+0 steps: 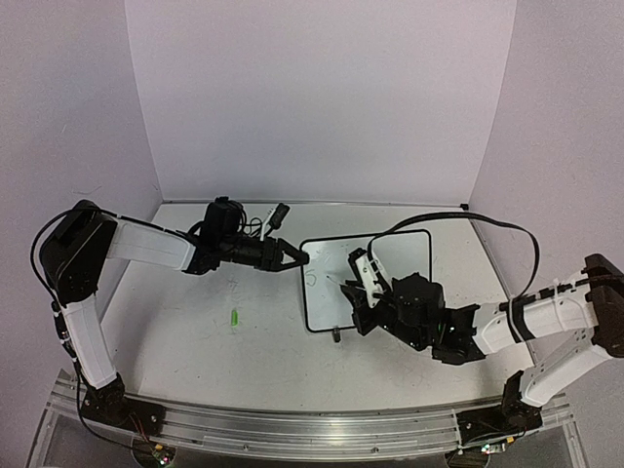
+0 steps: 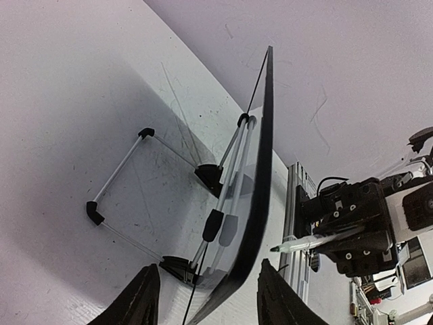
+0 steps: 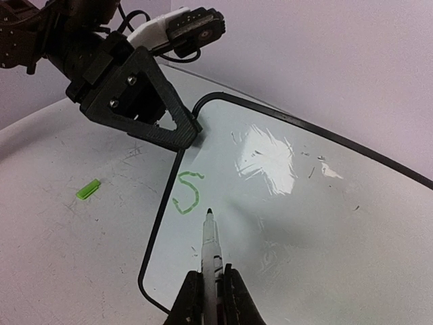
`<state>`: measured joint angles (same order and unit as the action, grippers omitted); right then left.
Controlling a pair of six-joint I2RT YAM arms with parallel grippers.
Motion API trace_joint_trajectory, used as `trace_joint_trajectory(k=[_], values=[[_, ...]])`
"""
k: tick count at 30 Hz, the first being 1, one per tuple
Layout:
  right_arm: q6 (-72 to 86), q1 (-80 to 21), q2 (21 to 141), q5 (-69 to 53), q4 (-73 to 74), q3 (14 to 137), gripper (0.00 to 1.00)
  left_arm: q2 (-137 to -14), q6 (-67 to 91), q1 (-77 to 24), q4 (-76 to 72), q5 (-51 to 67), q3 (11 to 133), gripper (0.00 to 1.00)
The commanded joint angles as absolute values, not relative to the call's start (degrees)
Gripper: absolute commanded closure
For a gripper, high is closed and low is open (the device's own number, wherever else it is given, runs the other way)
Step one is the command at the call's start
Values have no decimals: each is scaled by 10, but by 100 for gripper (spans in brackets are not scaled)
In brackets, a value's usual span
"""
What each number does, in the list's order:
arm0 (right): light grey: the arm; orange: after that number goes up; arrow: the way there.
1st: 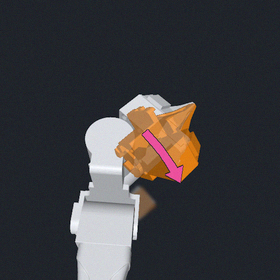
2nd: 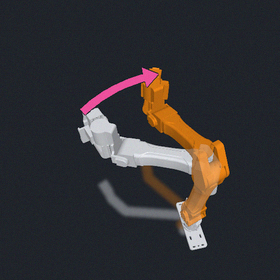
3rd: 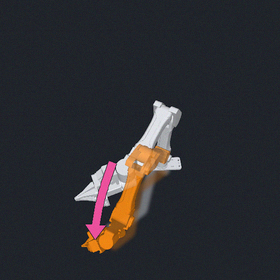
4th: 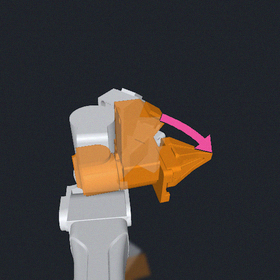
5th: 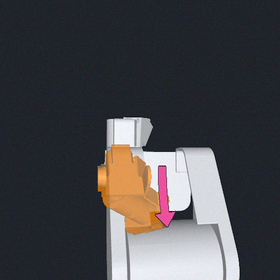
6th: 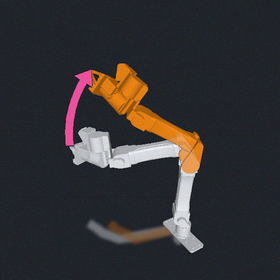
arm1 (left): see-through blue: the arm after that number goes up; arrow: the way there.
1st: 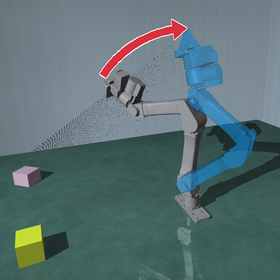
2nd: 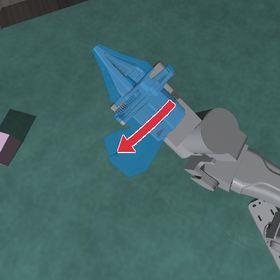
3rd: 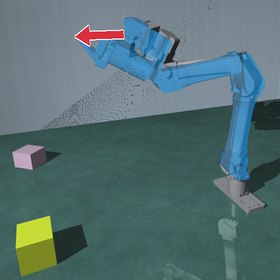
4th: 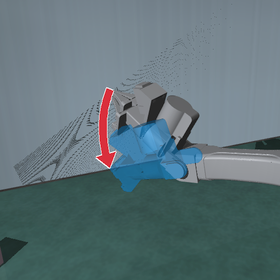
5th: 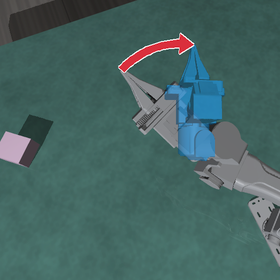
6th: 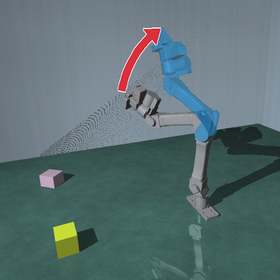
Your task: Write a sentence on the whiteboard
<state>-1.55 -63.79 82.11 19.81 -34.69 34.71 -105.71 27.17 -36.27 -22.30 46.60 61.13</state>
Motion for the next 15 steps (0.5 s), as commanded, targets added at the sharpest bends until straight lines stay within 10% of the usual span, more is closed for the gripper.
trace_joint_trajectory(k=[1,15], values=[[-24,-637,840,182,-361,388,100,-1060,284,-359,-233,495,669,49],[-24,-637,877,200,-337,416,100,-1071,234,-359,-232,509,652,76]])
